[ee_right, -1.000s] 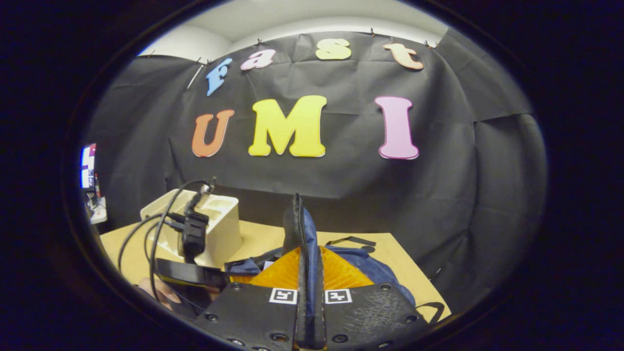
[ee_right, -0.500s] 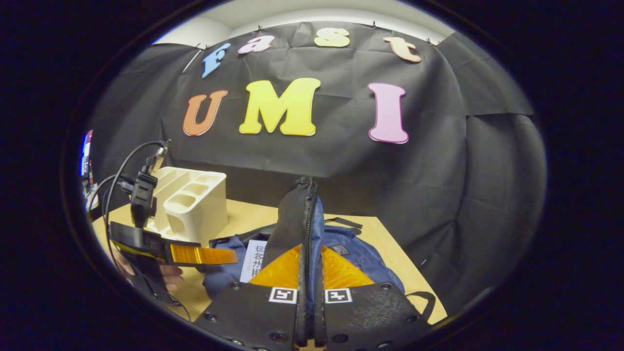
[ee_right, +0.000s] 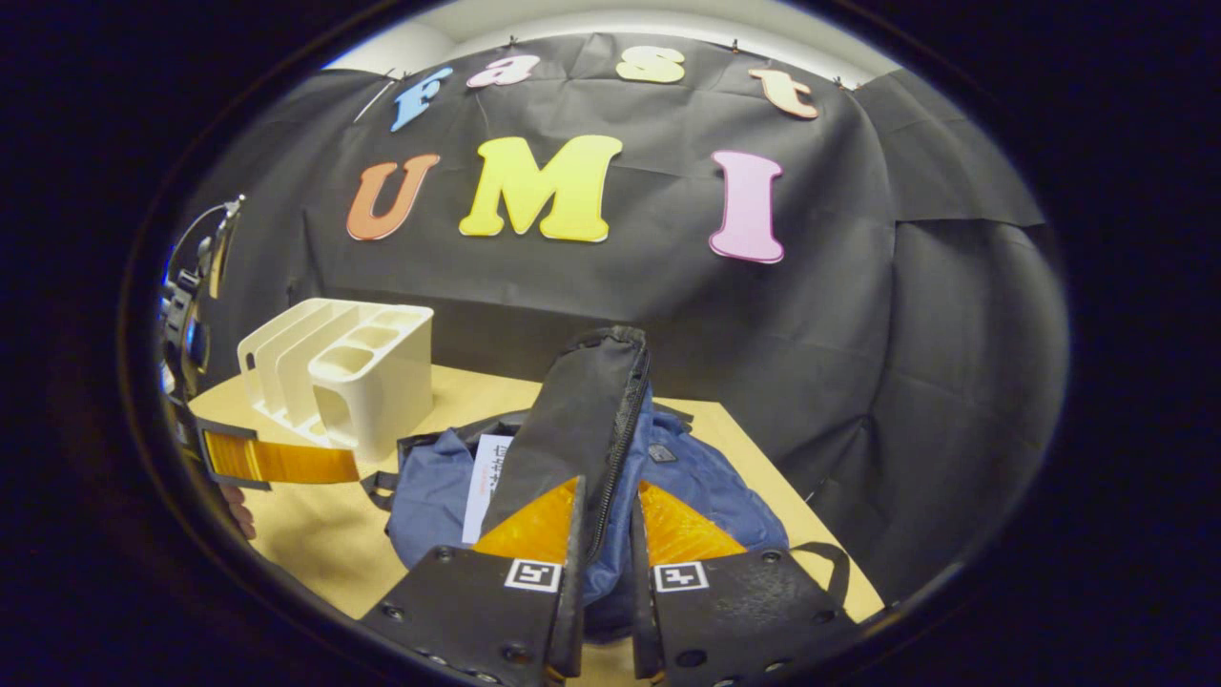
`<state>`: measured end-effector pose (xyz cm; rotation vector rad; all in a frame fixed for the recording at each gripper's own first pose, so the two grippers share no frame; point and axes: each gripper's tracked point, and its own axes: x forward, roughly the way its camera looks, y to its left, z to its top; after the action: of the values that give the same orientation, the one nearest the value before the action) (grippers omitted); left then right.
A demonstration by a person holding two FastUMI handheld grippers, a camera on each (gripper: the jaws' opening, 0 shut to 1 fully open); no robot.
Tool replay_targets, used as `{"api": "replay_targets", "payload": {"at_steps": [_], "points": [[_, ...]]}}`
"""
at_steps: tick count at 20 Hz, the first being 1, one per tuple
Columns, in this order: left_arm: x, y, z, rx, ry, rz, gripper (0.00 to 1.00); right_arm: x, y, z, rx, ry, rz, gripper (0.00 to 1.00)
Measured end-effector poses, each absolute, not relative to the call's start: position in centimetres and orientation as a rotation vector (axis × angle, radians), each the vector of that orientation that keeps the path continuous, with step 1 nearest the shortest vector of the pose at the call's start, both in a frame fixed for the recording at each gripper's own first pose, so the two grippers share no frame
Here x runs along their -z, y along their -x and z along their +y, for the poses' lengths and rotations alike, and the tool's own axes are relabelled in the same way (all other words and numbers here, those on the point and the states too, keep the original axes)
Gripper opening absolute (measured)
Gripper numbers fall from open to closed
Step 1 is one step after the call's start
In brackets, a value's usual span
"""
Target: Open the schoolbag, grab two books from the bookshelf and put them into the schoolbag.
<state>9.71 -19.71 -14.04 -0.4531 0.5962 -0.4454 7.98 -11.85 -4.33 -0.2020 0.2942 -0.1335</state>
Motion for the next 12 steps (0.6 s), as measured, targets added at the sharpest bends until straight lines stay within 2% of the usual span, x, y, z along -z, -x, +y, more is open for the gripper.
{"api": "replay_targets", "payload": {"at_steps": [1, 3, 5, 6, 8, 9, 10, 11, 12], "points": [[13.7, -9.4, -19.1, 0.443, 0.438, 0.581, 0.88, 4.4, -7.7, -11.6, 0.139, 0.202, 0.295, 0.26], [12.6, -8.5, -17.8, 0.438, 0.404, 0.549, 0.88, 4.6, -7.1, -11.1, 0.153, 0.199, 0.298, 0.26], [11.4, -7.4, -16.5, 0.436, 0.366, 0.515, 0.88, 4.2, -6.3, -10.7, 0.17, 0.202, 0.285, 0.33], [10.9, -7.1, -15.8, 0.429, 0.345, 0.497, 0.88, 3.9, -6.0, -10.7, 0.187, 0.2, 0.278, 0.33], [10.3, -6.8, -14.1, 0.393, 0.309, 0.461, 0.88, 3.6, -5.0, -10.0, 0.194, 0.205, 0.269, 0.4], [10.0, -6.5, -13.1, 0.377, 0.292, 0.448, 0.88, 3.2, -4.4, -9.6, 0.194, 0.203, 0.259, 0.52], [9.5, -6.0, -12.2, 0.366, 0.272, 0.434, 0.88, 2.9, -3.6, -9.2, 0.191, 0.2, 0.246, 0.55], [9.1, -5.6, -11.0, 0.346, 0.254, 0.415, 0.88, 2.5, -2.9, -8.7, 0.186, 0.196, 0.231, 0.51], [8.5, -5.4, -9.7, 0.318, 0.238, 0.393, 0.88, 2.4, -2.2, -8.3, 0.18, 0.194, 0.22, 0.58]]}}
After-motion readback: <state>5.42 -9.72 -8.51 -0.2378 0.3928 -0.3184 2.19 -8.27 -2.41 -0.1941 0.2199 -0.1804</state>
